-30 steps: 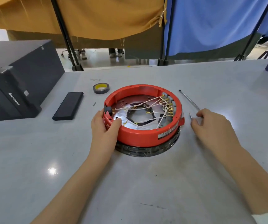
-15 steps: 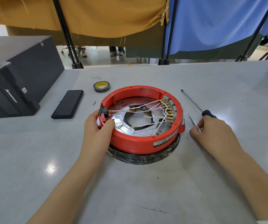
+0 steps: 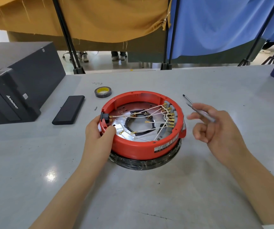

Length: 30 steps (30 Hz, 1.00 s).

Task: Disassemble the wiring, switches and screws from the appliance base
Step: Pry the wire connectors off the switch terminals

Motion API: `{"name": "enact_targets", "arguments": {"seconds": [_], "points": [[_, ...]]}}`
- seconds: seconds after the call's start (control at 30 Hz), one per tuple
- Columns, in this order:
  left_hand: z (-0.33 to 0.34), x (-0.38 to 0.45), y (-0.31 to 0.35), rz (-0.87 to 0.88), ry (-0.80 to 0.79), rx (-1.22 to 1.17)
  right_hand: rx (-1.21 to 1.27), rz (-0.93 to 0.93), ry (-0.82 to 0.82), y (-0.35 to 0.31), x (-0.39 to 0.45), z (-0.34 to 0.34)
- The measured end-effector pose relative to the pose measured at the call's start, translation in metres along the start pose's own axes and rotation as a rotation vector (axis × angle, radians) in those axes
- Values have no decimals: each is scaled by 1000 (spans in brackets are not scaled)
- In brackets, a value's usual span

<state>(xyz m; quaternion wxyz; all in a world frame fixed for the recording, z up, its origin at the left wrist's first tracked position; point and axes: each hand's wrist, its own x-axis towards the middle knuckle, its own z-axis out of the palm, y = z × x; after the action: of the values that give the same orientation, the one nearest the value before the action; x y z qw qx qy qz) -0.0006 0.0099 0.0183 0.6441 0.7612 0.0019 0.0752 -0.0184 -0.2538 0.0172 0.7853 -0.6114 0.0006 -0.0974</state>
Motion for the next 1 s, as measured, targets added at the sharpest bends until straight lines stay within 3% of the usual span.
{"name": "enact_targets", "arguments": {"seconds": [0.07, 0.23, 0.33, 0.57, 0.8, 1.0], "points": [[-1, 1, -2, 9, -8, 5, 63, -35, -53, -2, 0, -2], [0, 2, -7, -6, -6, 4, -102, -145, 170, 4, 1, 2], [2, 3, -13, -42, 35, -57, -148, -163, 209, 10, 0, 5], [-2, 9, -19, -100, 121, 46, -580, -330, 259, 17, -2, 12], [-1, 6, -15, -92, 2, 20, -766, -203, 266, 8, -2, 21], [-1, 6, -6, -181, 21, -28, -886, -105, 269, 1, 0, 32]]}}
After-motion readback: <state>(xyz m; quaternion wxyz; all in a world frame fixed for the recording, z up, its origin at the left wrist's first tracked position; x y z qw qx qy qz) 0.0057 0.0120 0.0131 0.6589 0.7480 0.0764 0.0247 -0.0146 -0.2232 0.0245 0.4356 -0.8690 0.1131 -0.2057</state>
